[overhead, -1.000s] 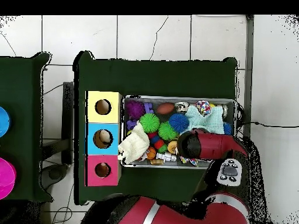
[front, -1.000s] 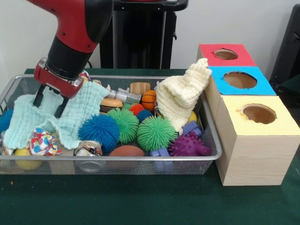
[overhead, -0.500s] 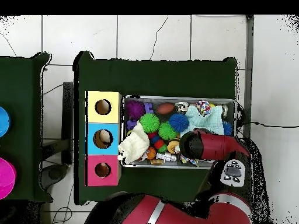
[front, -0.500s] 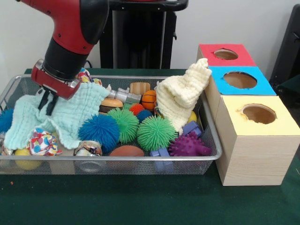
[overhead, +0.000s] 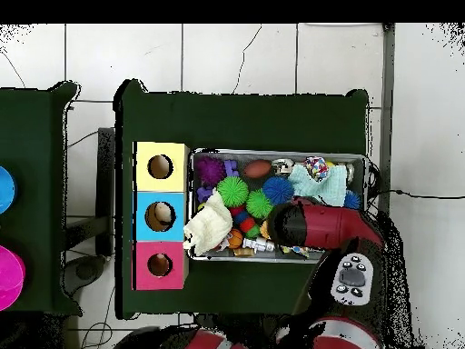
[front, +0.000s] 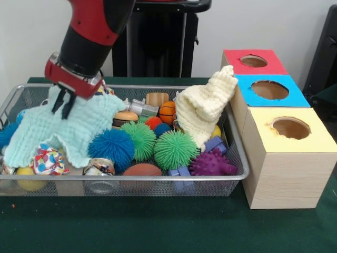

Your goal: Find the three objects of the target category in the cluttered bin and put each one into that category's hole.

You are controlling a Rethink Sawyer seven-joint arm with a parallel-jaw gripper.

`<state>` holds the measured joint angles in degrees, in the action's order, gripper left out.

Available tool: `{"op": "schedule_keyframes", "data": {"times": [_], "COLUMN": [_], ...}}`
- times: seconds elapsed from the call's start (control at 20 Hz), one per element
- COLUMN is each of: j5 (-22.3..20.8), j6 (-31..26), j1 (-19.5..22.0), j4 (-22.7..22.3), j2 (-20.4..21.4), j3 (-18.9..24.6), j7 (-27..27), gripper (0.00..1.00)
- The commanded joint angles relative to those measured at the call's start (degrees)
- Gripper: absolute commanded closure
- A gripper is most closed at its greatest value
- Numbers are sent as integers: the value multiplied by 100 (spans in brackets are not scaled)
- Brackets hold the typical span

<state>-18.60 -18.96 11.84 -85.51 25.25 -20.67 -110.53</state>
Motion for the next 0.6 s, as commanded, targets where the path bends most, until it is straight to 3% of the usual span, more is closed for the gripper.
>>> {"op": "schedule_keyframes", "data": {"times": [0.05,0.35,0.6], "j5": [439,782,1127], "j6": [-1379,-1649,-1409], "j1": [-449,-377,-270], "j4": [-529,-496,-604], "j2": [1168,1435,1402], "j3": [296,720,1153], "j7": [-445,-388,-455], "gripper": [100,100,100]}}
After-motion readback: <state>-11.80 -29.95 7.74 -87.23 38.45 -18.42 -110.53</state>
